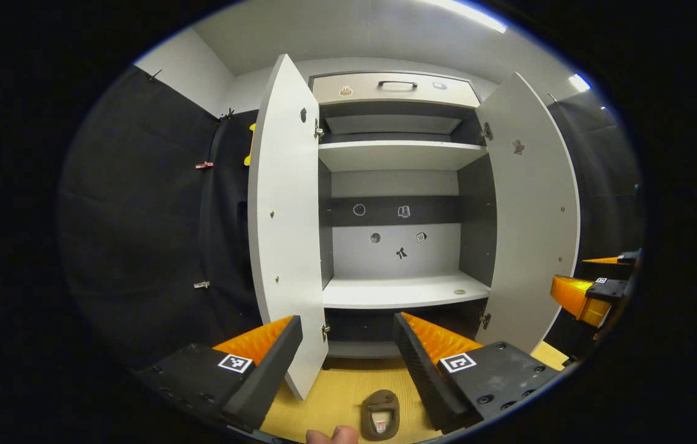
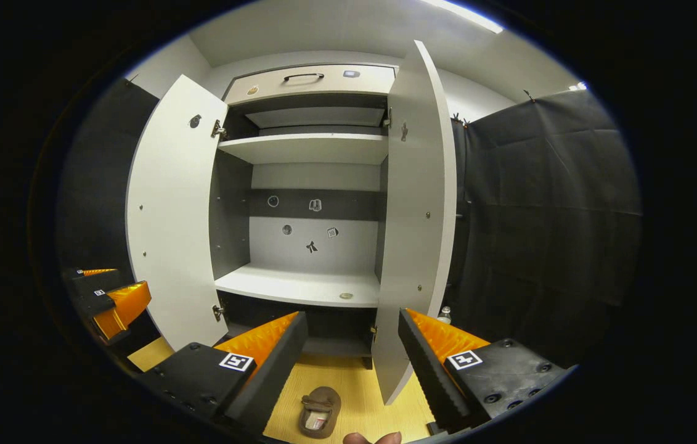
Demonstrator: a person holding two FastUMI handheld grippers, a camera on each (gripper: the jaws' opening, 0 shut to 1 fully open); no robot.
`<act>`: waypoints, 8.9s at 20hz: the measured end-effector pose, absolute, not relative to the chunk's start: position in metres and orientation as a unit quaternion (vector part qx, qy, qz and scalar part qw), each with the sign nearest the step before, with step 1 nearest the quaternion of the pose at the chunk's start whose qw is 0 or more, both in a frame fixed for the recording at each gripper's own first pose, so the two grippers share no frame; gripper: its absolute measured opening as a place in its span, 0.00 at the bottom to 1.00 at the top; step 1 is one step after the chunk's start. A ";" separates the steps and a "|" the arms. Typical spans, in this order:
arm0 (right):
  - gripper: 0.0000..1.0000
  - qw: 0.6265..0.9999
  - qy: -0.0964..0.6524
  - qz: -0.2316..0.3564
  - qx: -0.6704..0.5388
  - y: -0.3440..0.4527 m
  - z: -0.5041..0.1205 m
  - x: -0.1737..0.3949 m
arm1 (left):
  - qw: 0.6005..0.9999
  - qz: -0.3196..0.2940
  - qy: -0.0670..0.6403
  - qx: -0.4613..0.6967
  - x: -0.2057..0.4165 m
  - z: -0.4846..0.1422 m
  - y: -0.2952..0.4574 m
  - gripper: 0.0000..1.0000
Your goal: Grab one shoe with the right hand and put it into the shoe cabinet, grab the other shoe with the left hand and put it into the shoe cabinet; then close the right door with the right hand and the left door with the left hand.
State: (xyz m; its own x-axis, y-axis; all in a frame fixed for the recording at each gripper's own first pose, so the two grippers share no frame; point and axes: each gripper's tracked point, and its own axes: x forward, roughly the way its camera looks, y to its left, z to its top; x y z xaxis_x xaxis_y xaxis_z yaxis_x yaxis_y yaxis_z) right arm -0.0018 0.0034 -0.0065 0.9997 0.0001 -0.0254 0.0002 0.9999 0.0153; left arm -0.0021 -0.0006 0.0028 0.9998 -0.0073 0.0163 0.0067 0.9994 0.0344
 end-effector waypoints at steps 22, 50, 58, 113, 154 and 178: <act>0.99 0.984 0.158 0.069 0.044 0.065 -0.149 -0.008 | 0.999 0.005 -0.002 0.037 -0.006 -0.026 0.018 0.95; 0.67 0.917 0.391 0.027 0.073 0.112 -0.448 0.072 | 0.992 0.035 0.108 0.061 0.037 -0.134 0.071 0.96; 0.16 0.928 0.360 -0.010 0.095 0.098 -0.441 0.088 | 0.991 0.041 0.113 0.057 0.044 -0.141 0.075 0.96; 0.15 0.985 0.156 0.005 0.073 0.114 -0.085 0.477 | 0.993 0.013 0.117 0.019 0.055 -0.179 0.051 0.96; 0.94 0.998 -0.021 0.036 0.053 0.051 0.094 0.069 | 0.942 -0.121 0.305 0.068 0.069 -0.377 -0.031 0.81; 0.97 0.996 -0.018 -0.061 0.061 -0.104 0.101 0.032 | 0.972 -0.098 0.212 -0.025 0.143 -0.182 -0.052 0.05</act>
State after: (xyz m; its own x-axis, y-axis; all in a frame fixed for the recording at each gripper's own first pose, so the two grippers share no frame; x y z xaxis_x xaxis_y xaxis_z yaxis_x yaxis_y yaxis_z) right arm 0.0316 -0.1045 0.1012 0.9920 -0.1231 0.0288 0.1187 0.9852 0.1237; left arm 0.1434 -0.0515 -0.1817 0.8914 -0.2010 -0.4063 0.1796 0.9796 -0.0906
